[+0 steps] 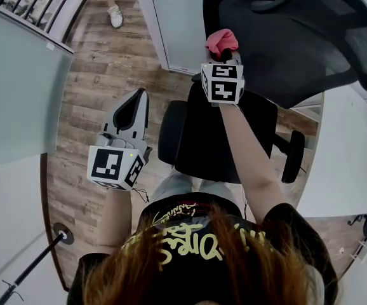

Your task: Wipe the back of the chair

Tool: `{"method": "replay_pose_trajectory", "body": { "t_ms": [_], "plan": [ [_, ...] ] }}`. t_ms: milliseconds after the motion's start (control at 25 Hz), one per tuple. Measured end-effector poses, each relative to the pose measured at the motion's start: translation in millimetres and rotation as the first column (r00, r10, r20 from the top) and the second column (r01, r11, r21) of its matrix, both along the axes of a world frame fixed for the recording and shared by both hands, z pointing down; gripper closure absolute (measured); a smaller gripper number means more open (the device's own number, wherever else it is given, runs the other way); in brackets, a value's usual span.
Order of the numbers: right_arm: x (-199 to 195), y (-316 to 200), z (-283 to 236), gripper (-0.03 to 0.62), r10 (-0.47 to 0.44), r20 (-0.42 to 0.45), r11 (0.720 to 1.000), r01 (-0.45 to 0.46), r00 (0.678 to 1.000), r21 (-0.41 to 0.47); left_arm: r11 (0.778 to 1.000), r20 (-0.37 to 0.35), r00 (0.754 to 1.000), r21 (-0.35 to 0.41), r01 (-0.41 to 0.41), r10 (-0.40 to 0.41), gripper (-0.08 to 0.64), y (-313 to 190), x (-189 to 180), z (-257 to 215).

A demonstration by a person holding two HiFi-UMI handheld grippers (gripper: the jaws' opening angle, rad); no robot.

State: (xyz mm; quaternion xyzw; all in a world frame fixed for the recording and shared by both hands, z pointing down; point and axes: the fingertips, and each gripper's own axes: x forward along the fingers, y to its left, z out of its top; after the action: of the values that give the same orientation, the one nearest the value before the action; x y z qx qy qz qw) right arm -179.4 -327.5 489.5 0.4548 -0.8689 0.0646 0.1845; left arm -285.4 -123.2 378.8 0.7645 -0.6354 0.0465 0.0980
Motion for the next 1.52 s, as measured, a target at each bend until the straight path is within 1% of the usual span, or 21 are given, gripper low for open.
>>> {"method": "replay_pose_trajectory", "body": {
  "t_ms": [160, 240, 360, 600, 840, 960, 1080, 1160, 1280, 1400, 1520],
  "plan": [
    [-13, 17, -8, 0.528, -0.077, 0.037, 0.997, 0.076, 0.996, 0.025, 1.0, 0.004, 1.0, 0.002, -0.005, 0.005, 0.568, 1, 5, -2],
    [-9, 25, -13, 0.528, -0.086, 0.048, 0.996, 0.084, 0.995, 0.035, 1.0, 0.002, 1.0, 0.005, -0.013, 0.013, 0.568, 0, 11, -4],
    [10, 32, -22, 0.528, -0.07, 0.076, 0.997, 0.067, 0.995, 0.04, 0.999, -0.002, 0.999, 0.013, -0.035, 0.035, 0.568, -4, 25, -8],
    [77, 36, -39, 0.528, 0.009, 0.105, 0.998, -0.016, 0.994, 0.058, 0.994, -0.009, 0.994, 0.022, -0.108, 0.108, 0.568, -17, 70, -12],
    [168, 37, -40, 0.528, 0.14, 0.087, 0.988, -0.145, 0.986, 0.054, 0.977, -0.021, 0.977, 0.03, -0.209, 0.21, 0.568, -35, 126, -16],
    [221, 37, -34, 0.528, 0.222, 0.071, 0.974, -0.225, 0.973, 0.039, 0.966, -0.025, 0.966, 0.033, -0.255, 0.256, 0.568, -42, 157, -17],
    [272, 37, -27, 0.528, 0.305, 0.054, 0.951, -0.307, 0.951, 0.024, 0.957, -0.027, 0.957, 0.038, -0.287, 0.288, 0.568, -47, 181, -19],
    [305, 35, -22, 0.528, 0.36, 0.04, 0.933, -0.361, 0.932, 0.015, 0.951, -0.029, 0.951, 0.039, -0.306, 0.307, 0.568, -50, 196, -20],
    [350, 29, -12, 0.528, 0.445, 0.035, 0.896, -0.445, 0.895, -0.01, 0.945, -0.025, 0.945, 0.034, -0.326, 0.327, 0.568, -53, 216, -19],
    [379, 19, -6, 0.528, 0.5, 0.027, 0.866, -0.5, 0.866, -0.02, 0.942, -0.019, 0.942, 0.024, -0.335, 0.335, 0.568, -55, 228, -16],
    [390, 6, -5, 0.528, 0.524, 0.018, 0.852, -0.524, 0.852, -0.02, 0.945, -0.013, 0.945, 0.015, -0.328, 0.328, 0.568, -55, 231, -15]
  ]
}}
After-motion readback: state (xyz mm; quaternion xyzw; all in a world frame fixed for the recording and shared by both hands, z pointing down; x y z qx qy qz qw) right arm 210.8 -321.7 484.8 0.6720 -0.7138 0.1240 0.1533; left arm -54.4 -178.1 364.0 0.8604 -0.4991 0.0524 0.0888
